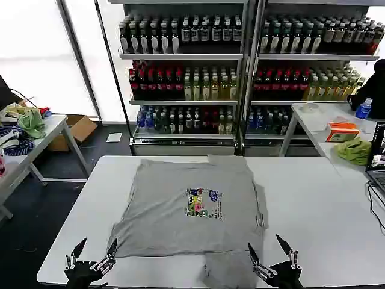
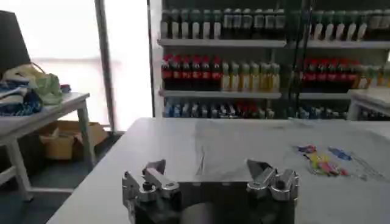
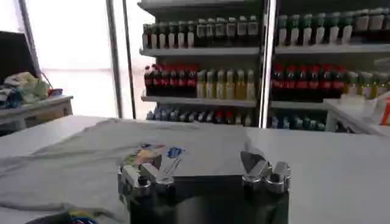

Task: Fold and organize the clothes.

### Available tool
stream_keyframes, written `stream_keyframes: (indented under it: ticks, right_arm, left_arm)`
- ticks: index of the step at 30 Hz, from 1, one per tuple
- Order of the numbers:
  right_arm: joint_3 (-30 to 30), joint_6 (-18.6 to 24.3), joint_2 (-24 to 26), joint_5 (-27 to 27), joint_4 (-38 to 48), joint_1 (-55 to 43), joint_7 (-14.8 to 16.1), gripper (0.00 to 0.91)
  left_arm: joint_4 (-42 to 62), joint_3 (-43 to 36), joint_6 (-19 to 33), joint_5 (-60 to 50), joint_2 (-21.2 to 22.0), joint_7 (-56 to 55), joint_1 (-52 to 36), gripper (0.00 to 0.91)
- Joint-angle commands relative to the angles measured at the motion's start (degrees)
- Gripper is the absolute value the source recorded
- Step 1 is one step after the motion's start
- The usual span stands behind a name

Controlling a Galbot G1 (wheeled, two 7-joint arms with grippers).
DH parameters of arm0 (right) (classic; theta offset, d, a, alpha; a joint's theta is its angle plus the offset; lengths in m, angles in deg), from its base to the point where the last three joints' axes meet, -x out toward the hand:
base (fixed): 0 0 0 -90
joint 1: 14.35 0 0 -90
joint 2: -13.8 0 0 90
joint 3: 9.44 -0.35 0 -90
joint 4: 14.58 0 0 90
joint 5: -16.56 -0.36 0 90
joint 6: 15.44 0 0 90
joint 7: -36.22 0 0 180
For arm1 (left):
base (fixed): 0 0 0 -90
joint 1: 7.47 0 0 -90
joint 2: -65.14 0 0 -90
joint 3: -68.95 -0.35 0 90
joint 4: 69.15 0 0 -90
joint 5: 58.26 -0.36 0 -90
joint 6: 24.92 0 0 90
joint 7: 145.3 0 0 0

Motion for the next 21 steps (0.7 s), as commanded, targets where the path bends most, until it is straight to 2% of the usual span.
stream_keyframes:
  ticks: [1, 8, 13, 17, 21]
  right_arm:
    - [0.5, -8.7, -0.1, -1.3, -1.5, 0.8, -3.8, 0.907]
    - [3.7, -11.5, -0.8, -0.6, -2.1, 2.0, -5.9, 0.907]
    - [5.2, -13.0, -1.4, -1.2, -1.8, 1.7, -7.7, 0.907]
    - [6.9, -15.6, -1.9, -4.3, -1.6, 0.7, -9.9, 0.907]
    - [9.4, -16.2, -2.7, -4.9, -0.5, -0.6, -11.0, 0.907]
  left_arm:
    - [0.5, -0.2, -12.4, 10.4, -6.2, -2.3, -2.4, 0.907]
    - [4.5, -1.4, -13.0, 13.3, -9.5, -3.2, -6.9, 0.907]
    - [6.4, -2.7, -13.5, 13.5, -9.5, -3.3, -9.3, 0.907]
    - [8.3, -3.2, -13.4, 13.4, -9.3, -3.2, -10.7, 0.907]
    - [9.9, -3.6, -13.2, 13.5, -9.3, -3.0, -11.8, 0.907]
